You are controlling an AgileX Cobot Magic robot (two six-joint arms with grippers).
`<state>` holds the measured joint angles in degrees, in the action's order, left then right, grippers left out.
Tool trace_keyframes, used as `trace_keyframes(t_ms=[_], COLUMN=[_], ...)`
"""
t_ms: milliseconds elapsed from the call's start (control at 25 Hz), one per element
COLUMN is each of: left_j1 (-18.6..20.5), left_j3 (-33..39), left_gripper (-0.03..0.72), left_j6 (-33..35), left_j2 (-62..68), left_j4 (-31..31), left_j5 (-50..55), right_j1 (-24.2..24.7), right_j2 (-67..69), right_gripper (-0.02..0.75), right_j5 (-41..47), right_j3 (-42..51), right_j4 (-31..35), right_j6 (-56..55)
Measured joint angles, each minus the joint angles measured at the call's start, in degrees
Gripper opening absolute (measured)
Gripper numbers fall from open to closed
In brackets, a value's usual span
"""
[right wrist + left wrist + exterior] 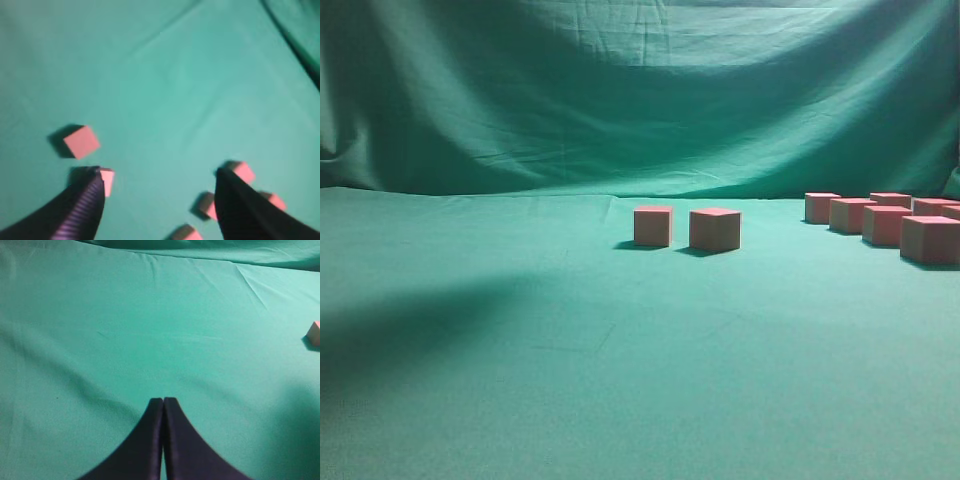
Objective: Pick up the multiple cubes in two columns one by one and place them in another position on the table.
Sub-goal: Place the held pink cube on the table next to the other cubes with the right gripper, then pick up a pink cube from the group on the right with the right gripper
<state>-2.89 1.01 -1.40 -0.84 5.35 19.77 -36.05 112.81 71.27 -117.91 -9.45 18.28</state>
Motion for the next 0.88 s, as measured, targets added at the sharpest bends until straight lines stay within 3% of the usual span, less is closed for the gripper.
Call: trace_keyframes(t_ms=[160,440,560,880], left_j1=[0.00,0.00,0.00,0.00], left_j3=[0.00,0.00,0.00,0.00], left_gripper=[0.000,0.000,0.000,0.000], left_j6=[0.00,0.00,0.00,0.00], left_j2=[0.00,0.00,0.00,0.00], left_j4=[0.00,0.00,0.00,0.00], left_j5=[0.00,0.00,0.00,0.00], right_j1=[2.85,16.33,19.77,20.47], right_j2=[-9.39,-20.23,-20.34,-19.92], right_gripper=[0.489,0.489,0.489,0.489], right_j5=[0.00,0.12,-0.98,-21.89], right_j3=[9.22,34.36,43.26,56.18], right_j4=[-5.43,9.04,12.74,14.47], right_j6=[-13.88,-19.53,-19.53,-19.53])
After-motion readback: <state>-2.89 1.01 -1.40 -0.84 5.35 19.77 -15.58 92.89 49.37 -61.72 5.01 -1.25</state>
